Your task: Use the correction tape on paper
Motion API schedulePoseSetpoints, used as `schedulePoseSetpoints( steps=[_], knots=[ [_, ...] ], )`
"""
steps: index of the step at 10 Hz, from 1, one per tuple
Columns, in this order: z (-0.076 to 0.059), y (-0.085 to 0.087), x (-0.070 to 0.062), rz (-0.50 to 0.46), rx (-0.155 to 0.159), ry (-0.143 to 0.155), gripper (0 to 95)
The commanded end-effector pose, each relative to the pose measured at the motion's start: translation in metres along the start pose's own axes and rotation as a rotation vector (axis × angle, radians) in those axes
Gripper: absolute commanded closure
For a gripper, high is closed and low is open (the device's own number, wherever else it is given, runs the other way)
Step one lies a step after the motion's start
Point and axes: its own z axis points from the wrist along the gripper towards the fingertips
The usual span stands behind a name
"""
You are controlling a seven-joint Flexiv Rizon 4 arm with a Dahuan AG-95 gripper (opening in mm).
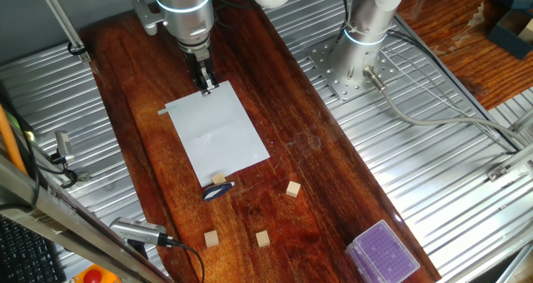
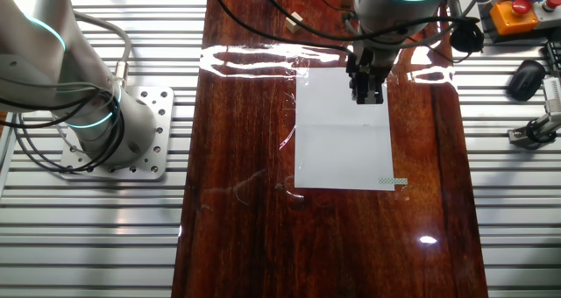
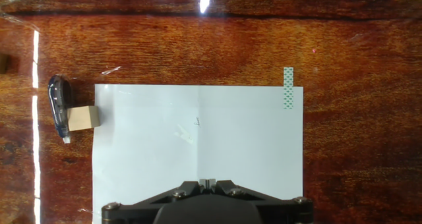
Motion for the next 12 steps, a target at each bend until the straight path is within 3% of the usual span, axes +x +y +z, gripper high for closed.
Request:
schedulePoseSetpoints(
  steps=[1, 2, 12],
  knots=[
    [0.0000, 0.0000, 0.0001, -0.011, 0.001, 0.000, 95.0],
    [0.0000, 0.0000, 0.0004, -0.059, -0.004, -0.008, 95.0],
    [0.0003, 0.0000, 0.0019, -0.132, 0.002, 0.002, 95.0]
  ],
)
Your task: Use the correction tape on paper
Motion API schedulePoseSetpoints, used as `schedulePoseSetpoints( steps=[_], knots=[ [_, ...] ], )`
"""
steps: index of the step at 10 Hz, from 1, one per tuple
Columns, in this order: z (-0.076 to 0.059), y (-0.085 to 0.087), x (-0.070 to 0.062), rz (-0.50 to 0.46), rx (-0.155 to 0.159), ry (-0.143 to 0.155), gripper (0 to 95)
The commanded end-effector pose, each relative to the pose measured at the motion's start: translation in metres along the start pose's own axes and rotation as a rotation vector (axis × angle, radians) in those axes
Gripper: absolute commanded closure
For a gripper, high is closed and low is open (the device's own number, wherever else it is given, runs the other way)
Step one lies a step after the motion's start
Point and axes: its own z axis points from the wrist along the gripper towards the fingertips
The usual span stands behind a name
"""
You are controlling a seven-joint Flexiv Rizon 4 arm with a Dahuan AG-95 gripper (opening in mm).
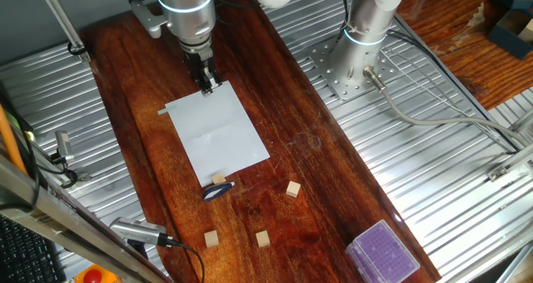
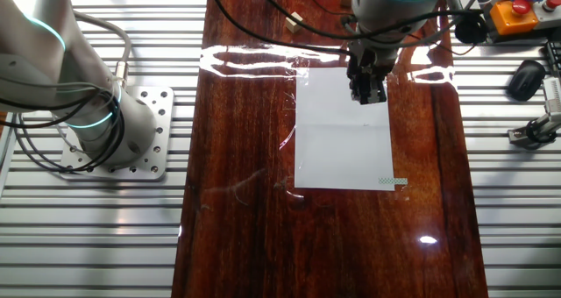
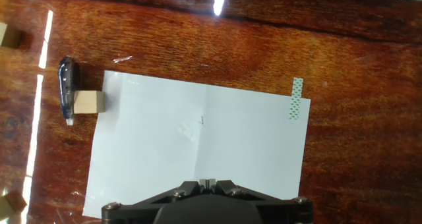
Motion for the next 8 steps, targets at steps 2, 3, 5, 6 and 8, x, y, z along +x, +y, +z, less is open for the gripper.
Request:
schedulePoseSetpoints(
  steps=[2, 3, 5, 6, 8],
  knots=[
    [0.004, -0.002, -0.006, -0.013, -0.004, 0.013, 95.0],
    [0.007, -0.005, -0.015, -0.013, -0.009, 0.015, 95.0],
    [0.016, -0.010, -0.037, -0.025, -0.013, 0.022, 95.0],
    [0.020, -0.011, -0.045, -0.031, -0.013, 0.031, 95.0],
    [0.023, -0.012, -0.048, -0.061, -0.010, 0.035, 95.0]
  ],
)
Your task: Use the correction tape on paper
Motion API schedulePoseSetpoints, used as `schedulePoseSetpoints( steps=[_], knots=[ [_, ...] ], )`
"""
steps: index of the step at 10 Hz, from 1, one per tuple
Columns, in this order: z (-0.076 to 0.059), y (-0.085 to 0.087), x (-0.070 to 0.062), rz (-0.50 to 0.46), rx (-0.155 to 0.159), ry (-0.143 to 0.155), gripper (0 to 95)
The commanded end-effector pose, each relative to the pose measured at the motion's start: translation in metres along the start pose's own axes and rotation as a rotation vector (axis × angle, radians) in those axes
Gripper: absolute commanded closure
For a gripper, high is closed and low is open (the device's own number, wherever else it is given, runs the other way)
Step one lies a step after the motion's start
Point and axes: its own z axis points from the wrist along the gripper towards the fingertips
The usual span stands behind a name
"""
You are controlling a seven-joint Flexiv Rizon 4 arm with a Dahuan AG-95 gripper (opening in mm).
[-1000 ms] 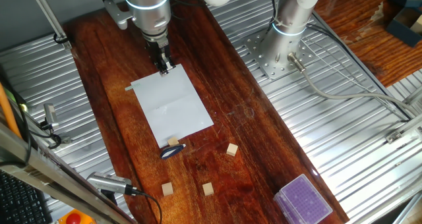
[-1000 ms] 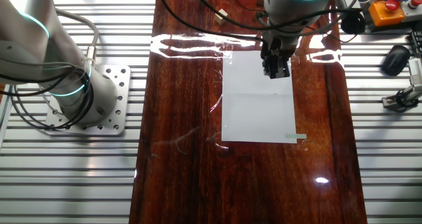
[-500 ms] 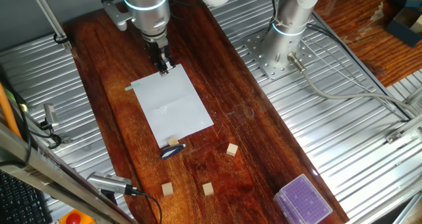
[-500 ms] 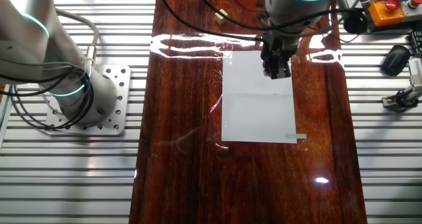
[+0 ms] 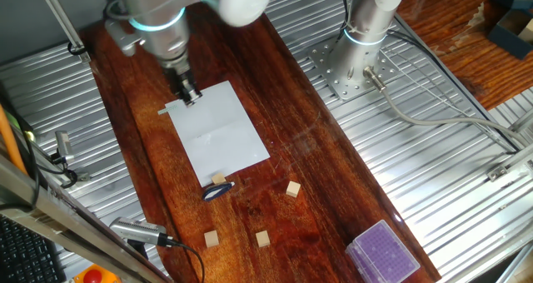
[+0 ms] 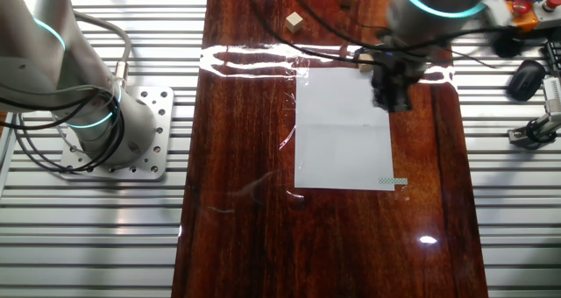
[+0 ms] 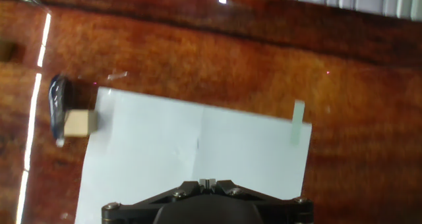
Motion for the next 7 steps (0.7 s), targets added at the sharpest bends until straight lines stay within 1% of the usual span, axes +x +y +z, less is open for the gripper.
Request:
schedulePoseSetpoints(
  steps=[1, 2, 3, 5, 7],
  knots=[
    [-0.0016, 0.0002, 0.0069, -0.022, 0.009, -0.011, 95.0],
    [-0.0017, 0.0008, 0.0115, -0.028, 0.008, -0.013, 95.0],
    [-0.0017, 0.0008, 0.0115, -0.027, 0.001, -0.001, 95.0],
    [-0.0017, 0.0008, 0.0115, -0.031, 0.000, 0.053, 95.0],
    [-0.0017, 0.0008, 0.0115, -0.017, -0.003, 0.082, 95.0]
  ],
)
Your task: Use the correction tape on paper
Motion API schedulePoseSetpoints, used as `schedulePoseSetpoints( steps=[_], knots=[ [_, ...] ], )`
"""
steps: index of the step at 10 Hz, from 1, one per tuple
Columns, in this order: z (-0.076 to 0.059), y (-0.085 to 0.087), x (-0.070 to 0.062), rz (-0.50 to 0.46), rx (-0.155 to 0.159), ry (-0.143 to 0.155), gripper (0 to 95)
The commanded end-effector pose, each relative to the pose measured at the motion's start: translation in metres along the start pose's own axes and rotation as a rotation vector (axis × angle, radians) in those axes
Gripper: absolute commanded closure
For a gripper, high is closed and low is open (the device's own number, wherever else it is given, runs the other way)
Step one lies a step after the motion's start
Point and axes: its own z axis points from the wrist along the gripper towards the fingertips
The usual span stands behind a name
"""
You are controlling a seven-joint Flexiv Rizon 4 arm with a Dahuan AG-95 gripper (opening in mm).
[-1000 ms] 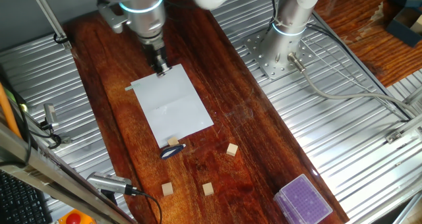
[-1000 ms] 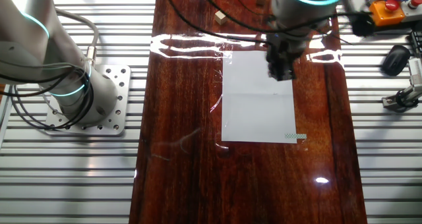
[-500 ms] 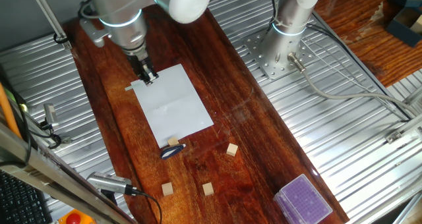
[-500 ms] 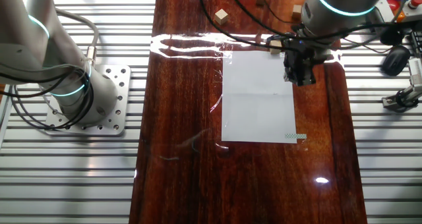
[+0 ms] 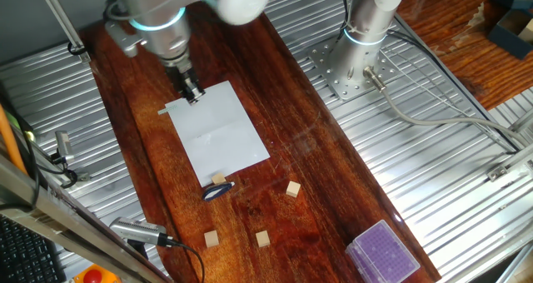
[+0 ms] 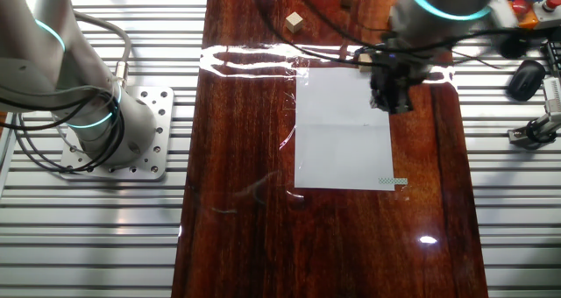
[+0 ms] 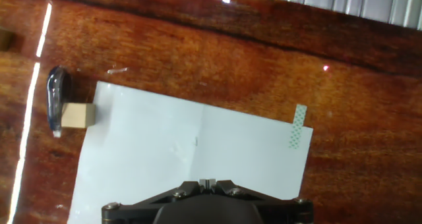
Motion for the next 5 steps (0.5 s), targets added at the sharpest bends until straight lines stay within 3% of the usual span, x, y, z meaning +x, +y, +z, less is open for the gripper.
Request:
schedulePoseSetpoints(
  steps=[1, 3, 5],
  knots=[
    [-0.0006, 0.0001, 0.0034, 0.006, -0.006, 0.042, 95.0],
    [-0.0006, 0.0001, 0.0034, -0.007, -0.021, 0.072, 95.0],
    [-0.0006, 0.0001, 0.0034, -0.004, -0.023, 0.074, 95.0]
  ],
)
